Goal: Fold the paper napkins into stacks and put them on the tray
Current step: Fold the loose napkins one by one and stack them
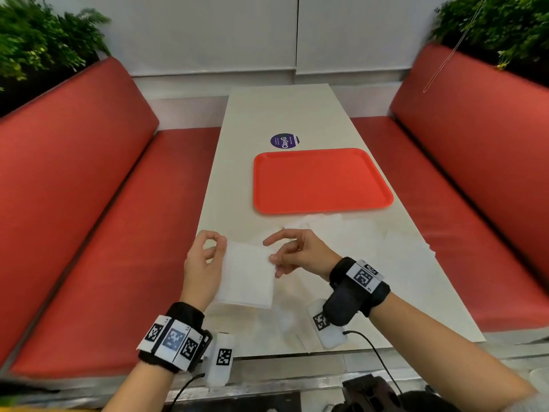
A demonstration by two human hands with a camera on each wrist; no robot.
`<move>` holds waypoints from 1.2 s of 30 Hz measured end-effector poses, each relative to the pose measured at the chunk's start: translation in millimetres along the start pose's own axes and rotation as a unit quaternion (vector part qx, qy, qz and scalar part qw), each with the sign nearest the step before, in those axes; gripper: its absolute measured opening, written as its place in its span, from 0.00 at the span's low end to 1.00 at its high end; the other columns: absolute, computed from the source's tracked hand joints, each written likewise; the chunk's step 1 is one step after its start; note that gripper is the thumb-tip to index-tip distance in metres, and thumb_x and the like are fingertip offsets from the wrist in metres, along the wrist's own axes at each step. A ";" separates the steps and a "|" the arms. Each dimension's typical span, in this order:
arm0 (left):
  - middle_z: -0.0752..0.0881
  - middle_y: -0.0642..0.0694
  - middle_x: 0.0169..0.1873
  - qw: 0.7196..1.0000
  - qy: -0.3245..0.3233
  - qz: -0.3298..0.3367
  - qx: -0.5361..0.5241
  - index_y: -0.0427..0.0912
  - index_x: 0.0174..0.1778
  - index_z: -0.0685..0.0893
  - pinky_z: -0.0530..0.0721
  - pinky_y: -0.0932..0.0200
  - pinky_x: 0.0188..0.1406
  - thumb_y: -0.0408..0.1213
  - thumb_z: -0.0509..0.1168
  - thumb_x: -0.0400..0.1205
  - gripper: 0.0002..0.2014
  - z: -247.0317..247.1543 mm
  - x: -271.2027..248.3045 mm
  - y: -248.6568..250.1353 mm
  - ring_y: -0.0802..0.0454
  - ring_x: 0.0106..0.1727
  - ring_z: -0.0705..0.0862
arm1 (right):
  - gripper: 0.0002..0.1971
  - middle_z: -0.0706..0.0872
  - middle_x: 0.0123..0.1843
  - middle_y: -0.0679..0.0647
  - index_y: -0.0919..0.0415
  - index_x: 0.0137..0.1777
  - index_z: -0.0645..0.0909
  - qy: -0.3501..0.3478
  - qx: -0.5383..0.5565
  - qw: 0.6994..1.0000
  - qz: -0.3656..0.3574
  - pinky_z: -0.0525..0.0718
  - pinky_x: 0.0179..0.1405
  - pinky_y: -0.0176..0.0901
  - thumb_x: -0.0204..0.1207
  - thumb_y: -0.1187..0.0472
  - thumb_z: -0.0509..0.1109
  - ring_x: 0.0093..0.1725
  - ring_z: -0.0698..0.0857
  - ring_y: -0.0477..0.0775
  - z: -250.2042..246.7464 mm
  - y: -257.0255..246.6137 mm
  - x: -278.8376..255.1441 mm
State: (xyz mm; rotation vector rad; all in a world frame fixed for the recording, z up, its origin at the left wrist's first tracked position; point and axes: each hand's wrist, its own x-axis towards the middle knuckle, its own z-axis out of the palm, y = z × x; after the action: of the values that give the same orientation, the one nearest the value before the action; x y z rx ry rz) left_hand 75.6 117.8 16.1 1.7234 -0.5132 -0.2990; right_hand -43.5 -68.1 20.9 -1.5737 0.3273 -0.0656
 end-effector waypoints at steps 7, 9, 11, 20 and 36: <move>0.82 0.43 0.31 0.998 -0.015 -0.046 0.029 0.48 0.51 0.74 0.78 0.55 0.37 0.28 0.73 0.78 0.16 -37.7 -2.5 -30.7 0.53 0.30 0.81 | 0.06 0.82 0.38 0.58 0.61 0.44 0.80 0.048 -0.022 0.998 0.035 0.90 0.37 0.46 0.79 0.72 0.67 0.30 0.85 0.51 38.2 14.0 32.5; 0.85 0.44 0.32 0.997 0.010 -0.042 0.064 0.47 0.49 0.79 0.81 0.58 0.39 0.28 0.74 0.77 0.12 -39.3 1.6 -38.6 0.54 0.30 0.82 | 0.07 0.82 0.42 0.55 0.58 0.44 0.84 0.045 -0.067 0.996 0.044 0.90 0.38 0.44 0.78 0.70 0.69 0.36 0.86 0.53 49.1 20.0 41.9; 0.88 0.44 0.38 0.994 0.012 -0.044 0.102 0.48 0.44 0.87 0.83 0.60 0.41 0.31 0.75 0.77 0.07 -39.6 7.5 -50.6 0.49 0.36 0.86 | 0.08 0.81 0.43 0.51 0.57 0.47 0.87 0.040 -0.118 0.991 0.052 0.90 0.41 0.44 0.74 0.70 0.74 0.40 0.86 0.54 58.4 25.6 48.4; 0.84 0.47 0.43 0.977 -0.015 -0.054 0.205 0.47 0.45 0.90 0.76 0.70 0.39 0.31 0.81 0.69 0.12 -39.4 15.5 -82.7 0.52 0.36 0.79 | 0.15 0.82 0.39 0.53 0.61 0.57 0.85 0.049 -0.266 0.959 0.090 0.82 0.32 0.30 0.70 0.69 0.76 0.34 0.83 0.52 89.6 54.3 56.2; 0.86 0.42 0.54 0.957 -0.204 -0.100 0.181 0.42 0.57 0.86 0.81 0.68 0.47 0.30 0.69 0.79 0.11 61.3 3.8 -37.1 0.52 0.48 0.84 | 0.24 0.76 0.63 0.57 0.55 0.69 0.74 0.133 -0.389 0.887 0.211 0.74 0.51 0.40 0.76 0.52 0.74 0.59 0.80 0.56 -23.7 51.1 -37.8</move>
State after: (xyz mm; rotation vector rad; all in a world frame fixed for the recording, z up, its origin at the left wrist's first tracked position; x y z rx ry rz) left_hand 56.7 69.0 -32.9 2.0855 -0.7278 -0.7547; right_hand -94.0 -81.4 -22.5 -2.2529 1.0013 0.2178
